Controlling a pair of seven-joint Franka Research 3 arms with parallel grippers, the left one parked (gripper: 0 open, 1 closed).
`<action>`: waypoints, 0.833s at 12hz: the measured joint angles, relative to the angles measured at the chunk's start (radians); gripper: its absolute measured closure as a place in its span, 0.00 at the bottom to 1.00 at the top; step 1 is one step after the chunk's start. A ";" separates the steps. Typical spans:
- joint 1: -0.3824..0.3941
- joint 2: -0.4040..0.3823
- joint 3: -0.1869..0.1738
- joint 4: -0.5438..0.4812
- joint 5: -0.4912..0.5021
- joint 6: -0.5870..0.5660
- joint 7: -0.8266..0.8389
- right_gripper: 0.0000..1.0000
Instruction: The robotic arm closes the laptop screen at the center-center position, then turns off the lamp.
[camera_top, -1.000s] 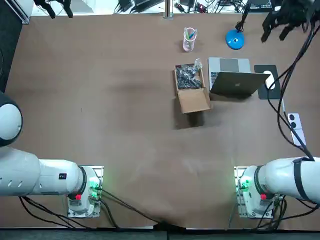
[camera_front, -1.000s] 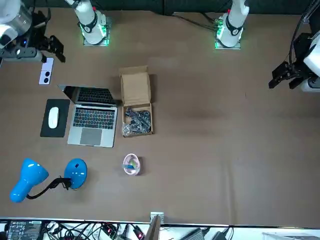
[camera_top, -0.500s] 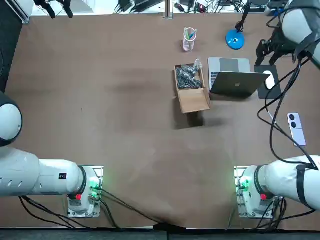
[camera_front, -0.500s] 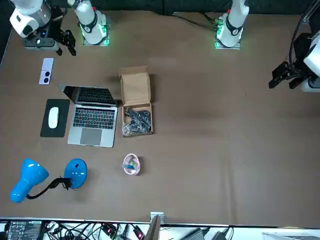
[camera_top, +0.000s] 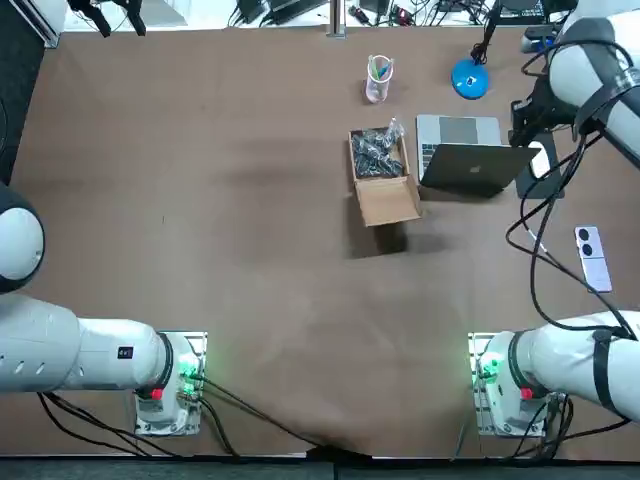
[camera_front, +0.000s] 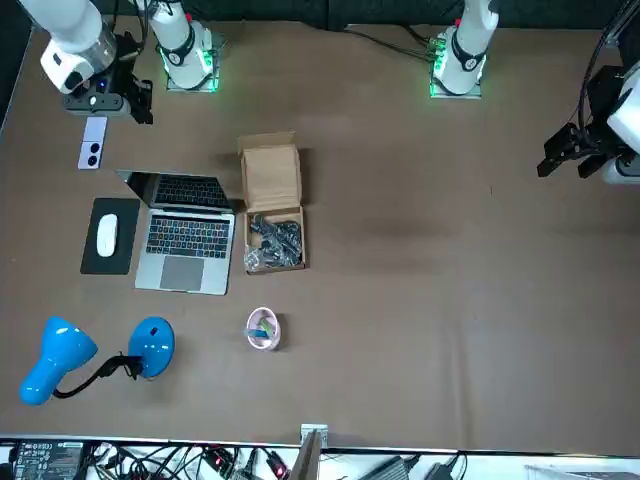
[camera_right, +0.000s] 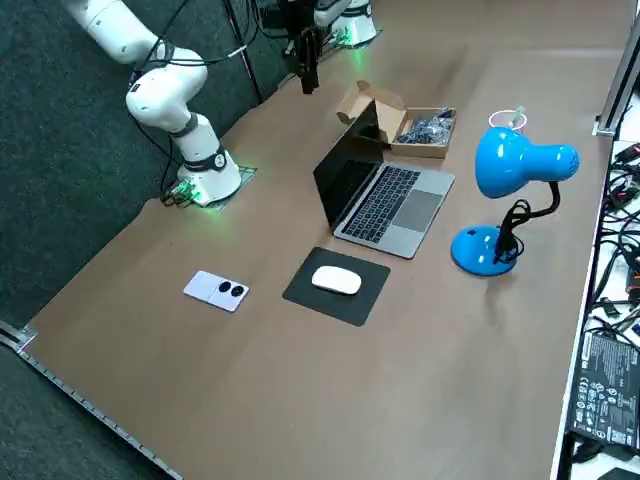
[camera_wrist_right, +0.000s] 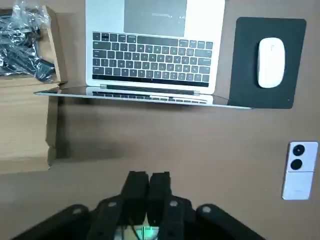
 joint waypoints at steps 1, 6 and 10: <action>0.001 0.002 0.000 -0.019 0.000 0.025 0.000 0.98; 0.008 0.023 0.000 -0.130 0.004 0.177 0.000 0.98; 0.008 0.058 0.000 -0.181 0.005 0.242 0.001 0.98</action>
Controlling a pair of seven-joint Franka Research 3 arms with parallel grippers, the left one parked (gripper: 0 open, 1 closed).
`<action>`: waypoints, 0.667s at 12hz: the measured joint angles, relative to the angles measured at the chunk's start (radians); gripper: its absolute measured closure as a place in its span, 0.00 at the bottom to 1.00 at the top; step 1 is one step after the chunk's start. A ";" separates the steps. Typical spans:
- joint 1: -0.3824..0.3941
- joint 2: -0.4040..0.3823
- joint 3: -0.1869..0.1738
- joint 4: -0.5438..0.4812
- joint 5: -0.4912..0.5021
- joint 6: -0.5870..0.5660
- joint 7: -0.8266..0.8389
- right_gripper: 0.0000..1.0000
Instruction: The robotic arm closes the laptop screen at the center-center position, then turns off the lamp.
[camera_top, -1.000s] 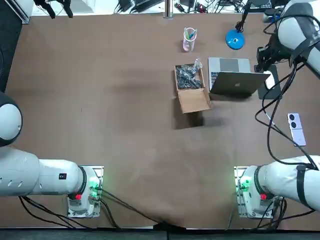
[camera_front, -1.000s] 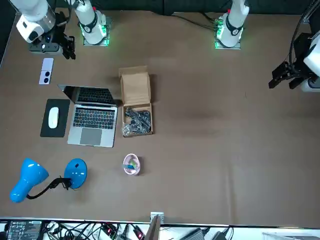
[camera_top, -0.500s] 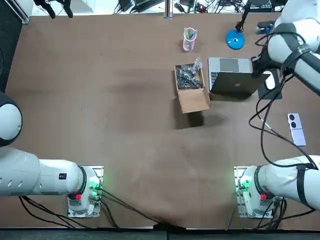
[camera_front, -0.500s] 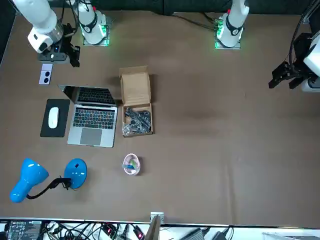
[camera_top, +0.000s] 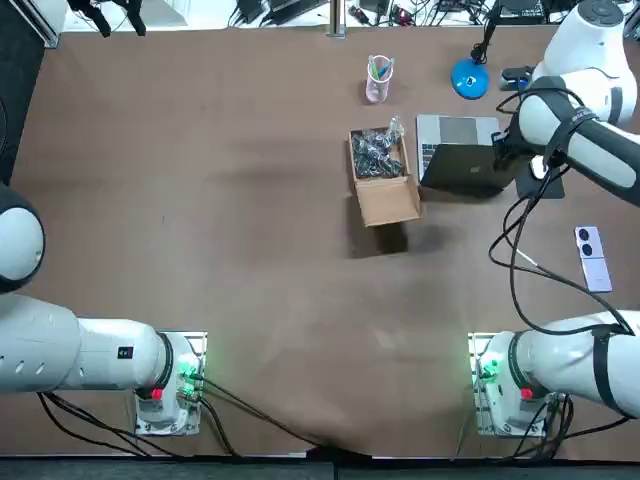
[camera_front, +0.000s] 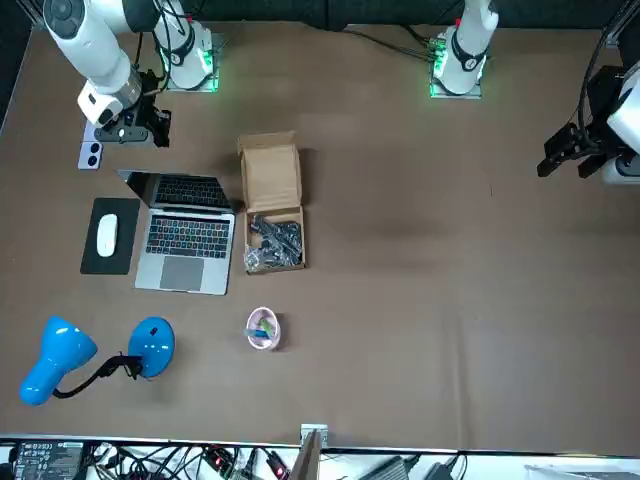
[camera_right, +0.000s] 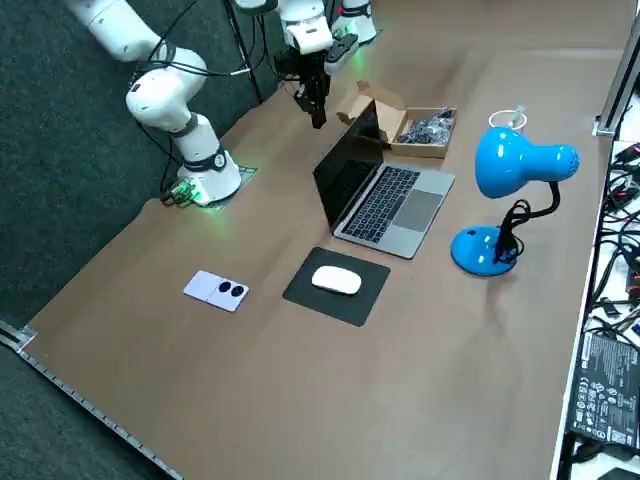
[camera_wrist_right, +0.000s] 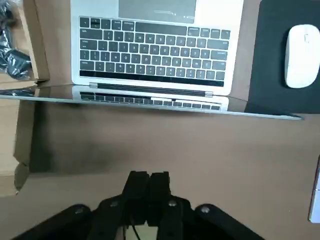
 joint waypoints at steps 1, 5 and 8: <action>0.000 0.003 0.000 -0.007 0.000 0.006 0.000 0.98; 0.000 0.035 0.000 -0.036 0.001 0.085 0.005 0.98; 0.000 0.075 0.000 -0.038 0.001 0.129 0.010 0.98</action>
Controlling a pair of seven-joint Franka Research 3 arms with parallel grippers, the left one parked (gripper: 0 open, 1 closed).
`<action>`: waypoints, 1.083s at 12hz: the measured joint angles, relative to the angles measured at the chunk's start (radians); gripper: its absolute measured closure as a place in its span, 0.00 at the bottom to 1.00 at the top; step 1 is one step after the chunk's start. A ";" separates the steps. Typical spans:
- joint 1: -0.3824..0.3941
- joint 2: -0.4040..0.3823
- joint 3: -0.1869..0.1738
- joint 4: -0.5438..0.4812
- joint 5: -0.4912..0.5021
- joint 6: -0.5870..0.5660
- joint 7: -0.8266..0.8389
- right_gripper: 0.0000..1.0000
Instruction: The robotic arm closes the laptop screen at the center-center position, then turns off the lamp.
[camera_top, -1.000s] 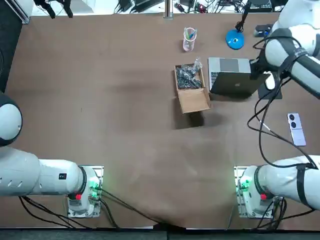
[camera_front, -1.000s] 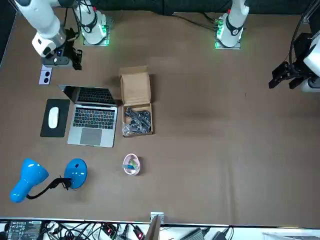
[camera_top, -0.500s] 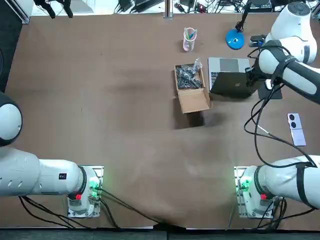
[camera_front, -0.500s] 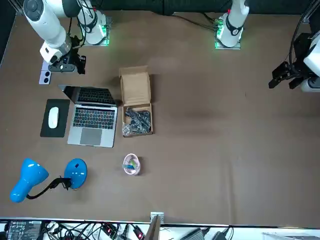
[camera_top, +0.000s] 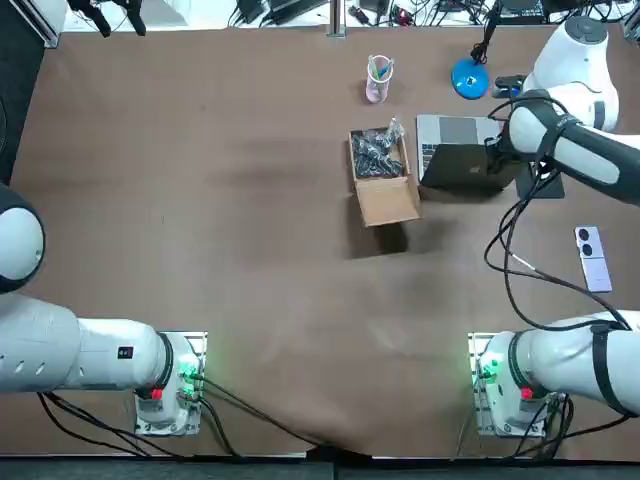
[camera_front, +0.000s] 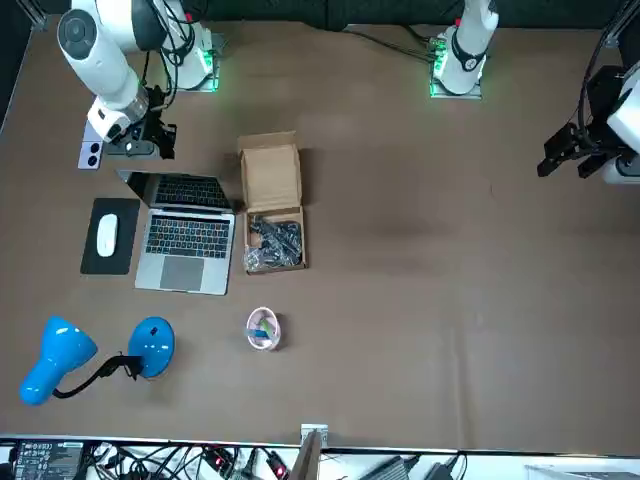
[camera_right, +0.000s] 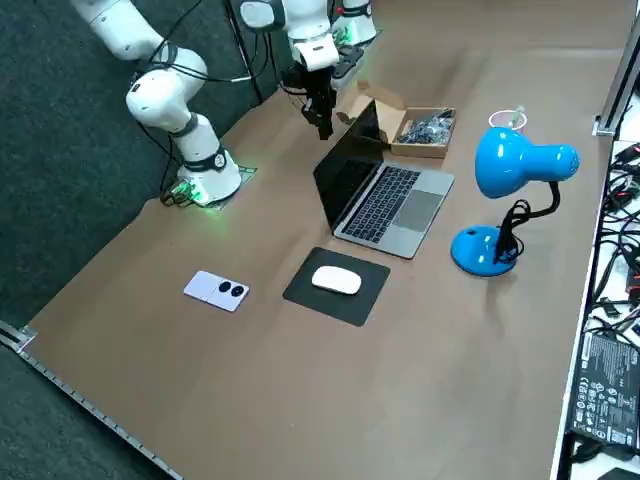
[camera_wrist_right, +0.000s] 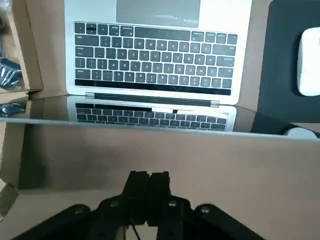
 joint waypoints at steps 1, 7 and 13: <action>0.000 0.009 0.000 0.000 0.000 0.011 0.000 0.98; 0.000 0.034 -0.001 0.000 0.001 0.102 0.009 0.98; 0.000 0.088 -0.001 0.036 0.001 0.158 0.040 0.98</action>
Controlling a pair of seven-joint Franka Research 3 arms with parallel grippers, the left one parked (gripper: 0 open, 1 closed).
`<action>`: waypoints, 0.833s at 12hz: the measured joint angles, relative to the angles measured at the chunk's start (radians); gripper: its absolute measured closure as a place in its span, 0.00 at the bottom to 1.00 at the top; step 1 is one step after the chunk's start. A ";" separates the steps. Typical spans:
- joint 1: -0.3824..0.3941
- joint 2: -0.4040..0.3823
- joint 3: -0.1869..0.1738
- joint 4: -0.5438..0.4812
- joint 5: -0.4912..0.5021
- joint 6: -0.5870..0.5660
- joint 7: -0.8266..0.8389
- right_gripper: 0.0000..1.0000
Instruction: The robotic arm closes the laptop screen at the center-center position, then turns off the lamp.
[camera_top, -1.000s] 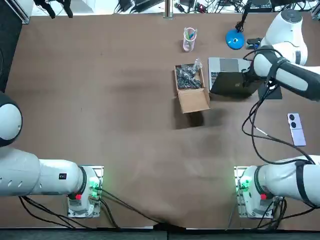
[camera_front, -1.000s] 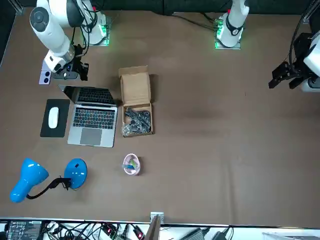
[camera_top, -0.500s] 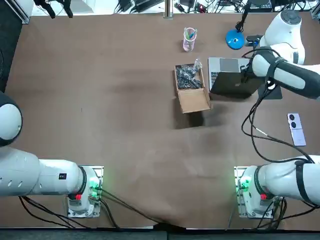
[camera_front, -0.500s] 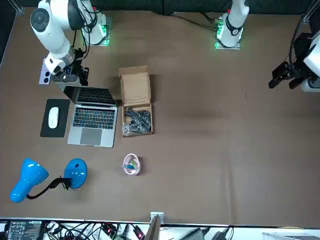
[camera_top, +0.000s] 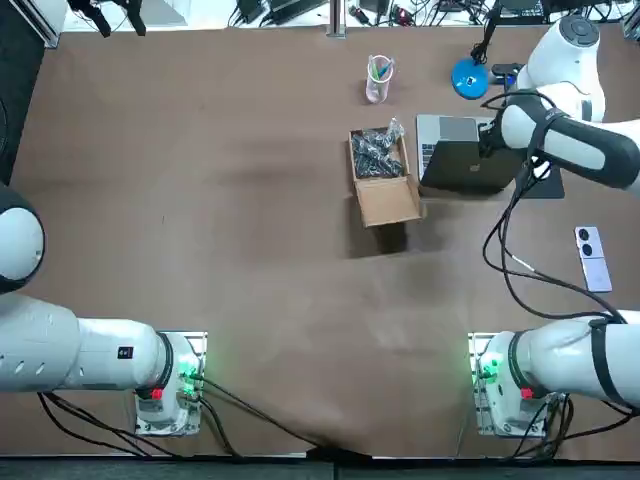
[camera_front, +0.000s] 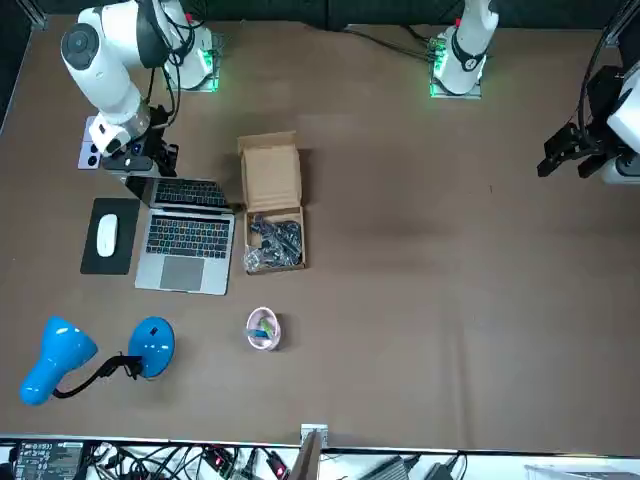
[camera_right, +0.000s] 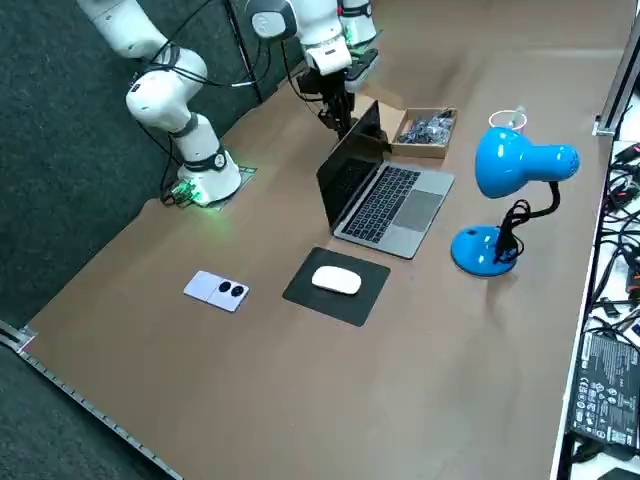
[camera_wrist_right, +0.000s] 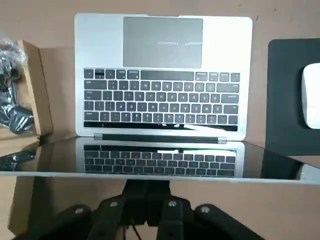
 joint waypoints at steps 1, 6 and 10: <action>0.000 0.015 -0.001 0.014 0.000 0.003 0.002 0.98; -0.003 0.109 -0.011 0.110 0.000 0.010 0.005 0.98; -0.015 0.204 -0.018 0.174 0.000 0.072 0.006 0.98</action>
